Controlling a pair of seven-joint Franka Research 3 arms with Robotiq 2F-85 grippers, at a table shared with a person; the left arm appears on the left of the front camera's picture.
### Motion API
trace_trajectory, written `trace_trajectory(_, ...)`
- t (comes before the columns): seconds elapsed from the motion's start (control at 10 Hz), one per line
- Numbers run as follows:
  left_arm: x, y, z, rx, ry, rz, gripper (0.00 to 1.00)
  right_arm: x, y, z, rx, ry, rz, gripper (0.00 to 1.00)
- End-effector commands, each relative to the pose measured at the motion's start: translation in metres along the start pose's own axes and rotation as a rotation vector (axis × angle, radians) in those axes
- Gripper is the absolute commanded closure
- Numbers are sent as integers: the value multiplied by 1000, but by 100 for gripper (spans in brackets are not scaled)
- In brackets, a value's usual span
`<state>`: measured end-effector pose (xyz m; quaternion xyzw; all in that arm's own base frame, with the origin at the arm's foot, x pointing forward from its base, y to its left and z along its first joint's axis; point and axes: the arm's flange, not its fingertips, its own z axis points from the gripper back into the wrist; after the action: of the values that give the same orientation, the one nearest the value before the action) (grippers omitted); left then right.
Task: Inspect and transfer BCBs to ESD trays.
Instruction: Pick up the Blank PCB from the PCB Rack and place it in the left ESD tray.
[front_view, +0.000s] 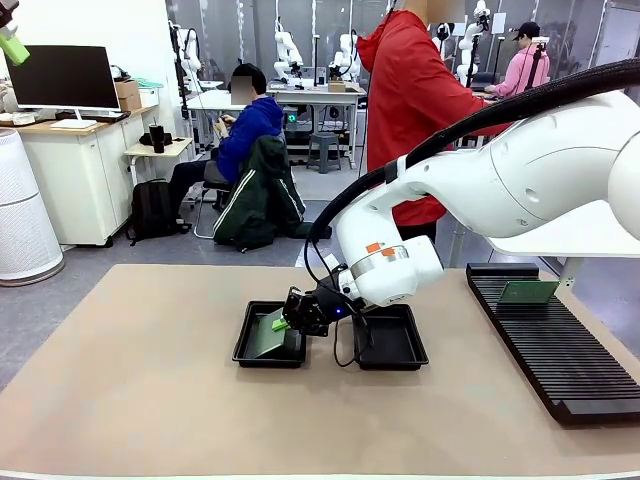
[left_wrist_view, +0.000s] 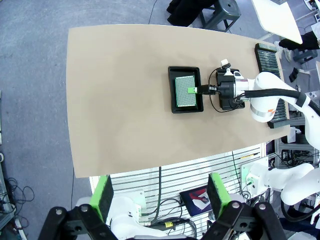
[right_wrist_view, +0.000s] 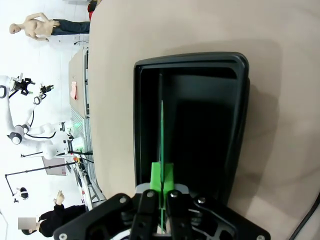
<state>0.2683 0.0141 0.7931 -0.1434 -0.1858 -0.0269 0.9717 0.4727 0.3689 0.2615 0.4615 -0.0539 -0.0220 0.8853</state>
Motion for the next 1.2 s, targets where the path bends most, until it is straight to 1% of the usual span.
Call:
trace_trajectory(0.0, -2, 0, -1, 0, -2, 2, 0, 0, 0, 1, 14, 1, 3, 98)
trace_trajectory(0.3, -2, 0, -1, 0, -2, 2, 0, 0, 0, 1, 14, 1, 3, 98)
trace_trajectory(0.6, -2, 0, -1, 0, -2, 2, 0, 4, 3, -1, -50, 3, -24, 98)
trace_trajectory(0.7, -2, 0, -1, 0, -2, 2, 0, 5, 6, 0, -59, 1, -27, 90)
trace_trajectory(0.8, -2, 0, -1, 0, -2, 2, 0, 5, 9, 2, -83, 1, -31, 87)
trace_trajectory(0.9, -2, 0, -1, 0, -2, 2, 0, 5, 13, 4, -104, 3, -30, 76)
trace_trajectory(1.0, -2, 0, -1, 0, -2, 2, 0, 5, 18, 5, -128, 7, -27, 72)
trace_trajectory(1.1, -2, 0, -1, 0, -2, 2, 0, 5, 23, 7, -144, 1, -23, 61)
